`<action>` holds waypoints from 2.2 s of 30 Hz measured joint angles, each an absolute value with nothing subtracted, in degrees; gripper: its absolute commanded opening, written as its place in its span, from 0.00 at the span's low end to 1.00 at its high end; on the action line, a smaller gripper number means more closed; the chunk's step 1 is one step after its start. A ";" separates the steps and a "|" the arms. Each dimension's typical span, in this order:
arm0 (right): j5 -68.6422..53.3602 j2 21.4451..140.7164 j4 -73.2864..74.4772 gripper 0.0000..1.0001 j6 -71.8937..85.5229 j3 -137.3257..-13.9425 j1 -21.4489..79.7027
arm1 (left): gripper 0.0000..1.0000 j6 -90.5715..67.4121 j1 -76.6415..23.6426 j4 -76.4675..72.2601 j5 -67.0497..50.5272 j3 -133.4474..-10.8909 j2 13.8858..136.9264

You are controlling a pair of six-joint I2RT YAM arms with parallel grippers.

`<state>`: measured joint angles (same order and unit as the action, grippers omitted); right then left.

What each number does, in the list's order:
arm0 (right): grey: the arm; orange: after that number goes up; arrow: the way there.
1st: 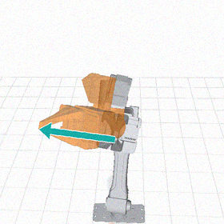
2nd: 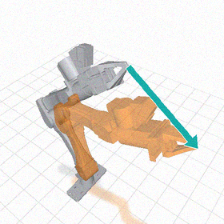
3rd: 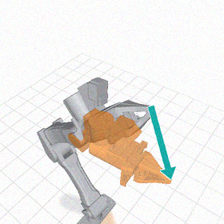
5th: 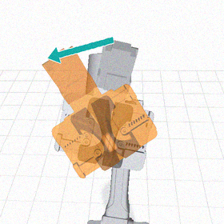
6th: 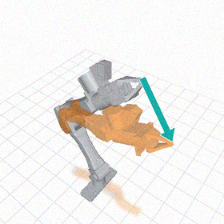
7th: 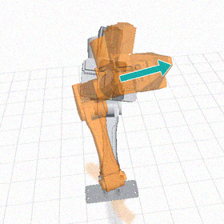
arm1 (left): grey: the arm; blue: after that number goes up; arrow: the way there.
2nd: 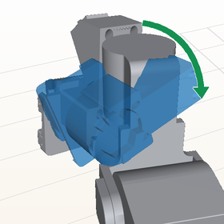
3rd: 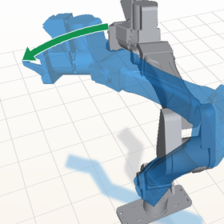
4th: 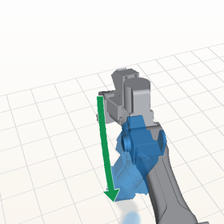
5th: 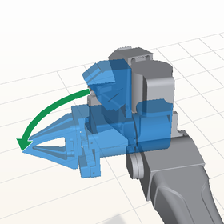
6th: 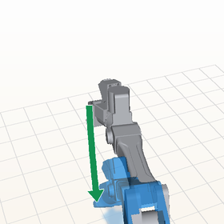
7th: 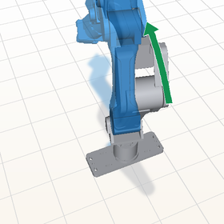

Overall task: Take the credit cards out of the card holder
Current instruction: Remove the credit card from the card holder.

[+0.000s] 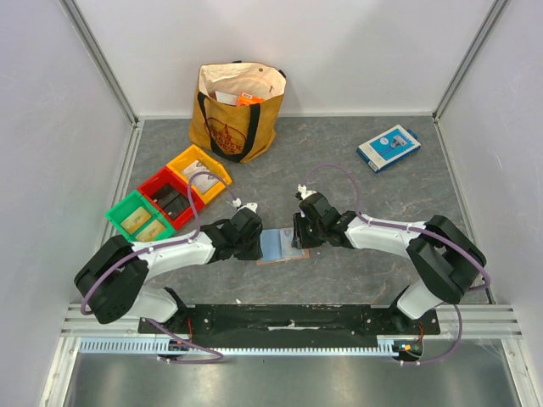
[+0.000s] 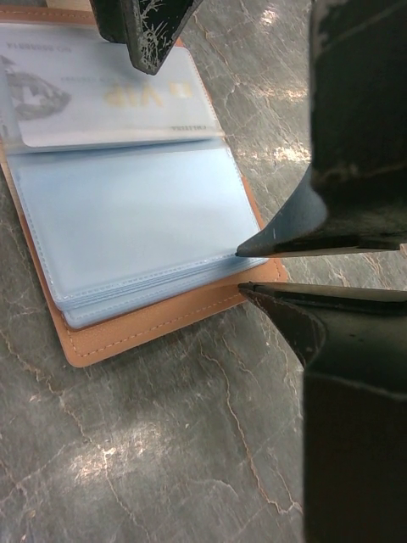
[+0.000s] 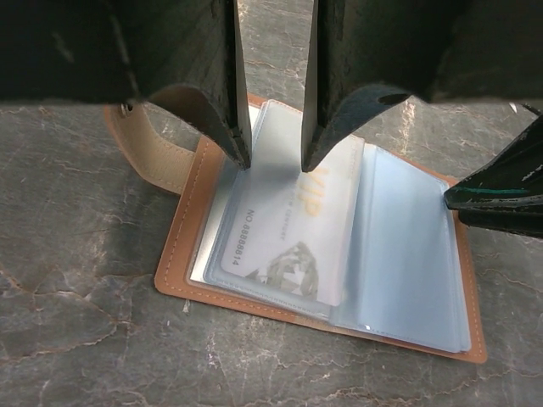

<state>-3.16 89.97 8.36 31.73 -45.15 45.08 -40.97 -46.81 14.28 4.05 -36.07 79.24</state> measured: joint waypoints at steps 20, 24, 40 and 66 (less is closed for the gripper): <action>-11.07 85.30 7.27 0.35 31.73 -45.69 44.40 | 0.23 -41.74 -47.94 14.31 4.67 -36.38 79.61; -14.92 85.08 6.79 0.38 31.92 -46.89 44.73 | 0.22 -41.98 -48.14 14.22 4.67 -36.38 79.61; -26.68 94.37 0.38 0.59 32.99 -49.76 45.60 | 0.27 -51.29 -48.69 14.13 6.42 -28.53 66.89; -35.07 98.94 -14.11 0.41 36.29 -44.25 33.91 | 0.10 -53.71 -40.60 -3.42 -2.09 -27.38 75.05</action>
<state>-35.07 98.94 -14.11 36.29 -44.25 33.91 -53.71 -40.60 -3.42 -2.09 -27.38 75.05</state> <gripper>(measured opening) 0.420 0.112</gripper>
